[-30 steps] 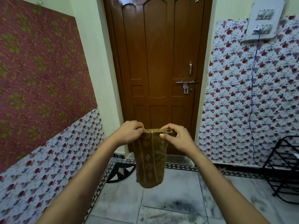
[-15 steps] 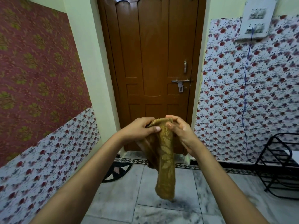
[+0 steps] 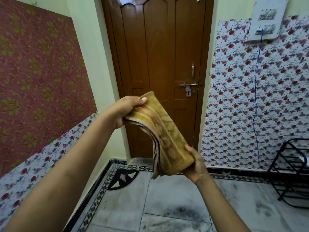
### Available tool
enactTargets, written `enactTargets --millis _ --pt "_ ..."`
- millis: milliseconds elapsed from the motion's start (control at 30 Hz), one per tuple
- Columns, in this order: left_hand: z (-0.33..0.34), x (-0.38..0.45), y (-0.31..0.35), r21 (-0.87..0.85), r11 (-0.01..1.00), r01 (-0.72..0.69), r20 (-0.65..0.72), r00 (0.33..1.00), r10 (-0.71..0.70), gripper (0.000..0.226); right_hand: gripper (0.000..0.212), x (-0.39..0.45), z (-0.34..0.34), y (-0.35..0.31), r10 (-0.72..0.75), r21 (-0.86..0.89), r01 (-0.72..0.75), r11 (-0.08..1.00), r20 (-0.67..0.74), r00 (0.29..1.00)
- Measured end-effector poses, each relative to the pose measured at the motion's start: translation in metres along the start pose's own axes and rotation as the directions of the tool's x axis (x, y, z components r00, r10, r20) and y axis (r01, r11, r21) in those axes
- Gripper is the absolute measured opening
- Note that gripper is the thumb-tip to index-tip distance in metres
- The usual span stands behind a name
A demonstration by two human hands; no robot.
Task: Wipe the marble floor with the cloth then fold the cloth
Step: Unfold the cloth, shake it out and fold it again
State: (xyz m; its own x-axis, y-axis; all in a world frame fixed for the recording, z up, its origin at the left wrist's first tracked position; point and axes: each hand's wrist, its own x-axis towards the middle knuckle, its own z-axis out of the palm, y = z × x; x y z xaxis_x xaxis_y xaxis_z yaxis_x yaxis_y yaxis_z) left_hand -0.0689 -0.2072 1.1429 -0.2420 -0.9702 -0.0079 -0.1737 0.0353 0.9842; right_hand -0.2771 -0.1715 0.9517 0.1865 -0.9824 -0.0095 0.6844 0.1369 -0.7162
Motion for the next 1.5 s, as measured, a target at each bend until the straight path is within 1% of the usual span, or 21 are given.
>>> enactTargets --millis 100,200,267,333,400,467,633,700,767,833,900,1000,1100,1167,1200,1267,1300,1333,1400,1433,1500 --pt "-0.012 0.001 -0.025 -0.273 0.954 0.123 -0.049 0.989 -0.141 0.018 0.075 0.001 0.001 0.007 -0.09 0.275 0.089 0.957 -0.008 0.996" --pt "-0.021 0.002 -0.055 -0.381 0.906 0.183 -0.059 0.973 -0.221 0.02 0.096 0.0 0.007 0.027 0.027 0.341 -0.026 0.94 0.002 1.0" --pt "-0.029 0.001 -0.076 -0.358 0.91 0.211 -0.067 0.966 -0.25 0.016 0.088 -0.002 0.013 0.04 0.129 0.2 -0.122 0.972 -0.021 0.991" --pt "-0.038 0.0 -0.098 -0.275 0.928 0.25 -0.099 0.953 -0.286 0.017 0.06 0.0 0.014 0.045 0.184 0.002 -0.187 0.982 -0.201 0.962" --pt "-0.047 -0.005 -0.121 -0.136 0.944 0.301 -0.149 0.936 -0.32 0.023 0.038 0.004 0.011 0.046 0.182 -0.162 -0.258 0.953 -0.376 0.908" --pt "-0.048 -0.01 -0.142 -0.021 0.942 0.334 -0.175 0.927 -0.333 0.022 0.034 0.008 0.011 0.04 0.136 -0.351 -0.312 0.883 -0.445 0.885" --pt "-0.024 -0.02 -0.169 0.003 0.936 0.352 -0.151 0.925 -0.348 0.025 0.039 0.021 0.028 0.026 0.052 -0.728 -0.345 0.593 -0.393 0.918" --pt "-0.011 -0.02 -0.171 -0.044 0.939 0.341 -0.115 0.932 -0.344 0.026 0.033 0.025 0.037 0.026 0.012 -0.809 -0.326 0.489 -0.367 0.93" --pt "0.004 -0.019 -0.17 -0.094 0.939 0.331 -0.083 0.937 -0.339 0.026 0.025 0.028 0.047 0.026 -0.009 -0.849 -0.283 0.446 -0.321 0.947" --pt "0.018 -0.018 -0.167 -0.157 0.935 0.318 -0.072 0.94 -0.332 0.026 0.03 0.027 0.061 0.027 -0.006 -0.853 -0.235 0.466 -0.268 0.963" --pt "0.026 -0.019 -0.164 -0.217 0.923 0.318 -0.057 0.94 -0.337 0.026 0.042 0.023 0.077 0.025 0.076 -0.795 -0.245 0.556 -0.245 0.967" --pt "0.027 -0.017 -0.166 -0.277 0.907 0.316 0.017 0.946 -0.325 0.047 0.061 0.019 0.086 0.02 0.198 -0.695 -0.275 0.664 -0.192 0.961" --pt "0.028 -0.011 -0.174 -0.25 0.931 0.265 -0.074 0.954 -0.291 0.061 0.067 0.022 0.083 0.017 0.252 -0.607 -0.274 0.746 -0.123 0.96" --pt "0.03 -0.006 -0.18 -0.35 0.902 0.251 -0.167 0.931 -0.324 0.05 0.064 0.026 0.081 0.017 0.191 -0.579 -0.234 0.781 -0.136 0.972" --pt "0.029 -0.005 -0.181 -0.413 0.876 0.248 -0.18 0.921 -0.346 0.041 0.058 0.028 0.079 0.018 0.102 -0.587 -0.181 0.789 -0.166 0.981" --pt "0.024 -0.004 -0.183 -0.547 0.804 0.234 -0.13 0.925 -0.358 0.034 0.037 0.029 0.066 0.021 -0.165 -0.674 -0.057 0.737 -0.261 0.951" --pt "0.019 -0.004 -0.183 -0.607 0.763 0.221 -0.1 0.932 -0.349 0.033 0.031 0.03 0.056 0.022 -0.232 -0.693 -0.04 0.72 -0.295 0.927" --pt "0.015 -0.005 -0.182 -0.655 0.726 0.211 -0.069 0.94 -0.335 0.033 0.042 0.028 0.049 0.025 -0.207 -0.68 -0.065 0.73 -0.311 0.928" --pt "0.01 -0.007 -0.18 -0.688 0.695 0.211 -0.022 0.95 -0.31 0.032 0.078 0.027 0.039 0.034 0.053 -0.523 -0.209 0.826 -0.297 0.953" --pt "0.009 -0.008 -0.18 -0.676 0.702 0.224 -0.009 0.95 -0.312 0.032 0.081 0.025 0.038 0.039 0.17 -0.422 -0.272 0.865 -0.264 0.949" --pt "0.01 -0.009 -0.184 -0.618 0.742 0.259 0.001 0.945 -0.328 0.03 0.055 0.023 0.039 0.046 0.225 -0.279 -0.277 0.92 -0.204 0.953"
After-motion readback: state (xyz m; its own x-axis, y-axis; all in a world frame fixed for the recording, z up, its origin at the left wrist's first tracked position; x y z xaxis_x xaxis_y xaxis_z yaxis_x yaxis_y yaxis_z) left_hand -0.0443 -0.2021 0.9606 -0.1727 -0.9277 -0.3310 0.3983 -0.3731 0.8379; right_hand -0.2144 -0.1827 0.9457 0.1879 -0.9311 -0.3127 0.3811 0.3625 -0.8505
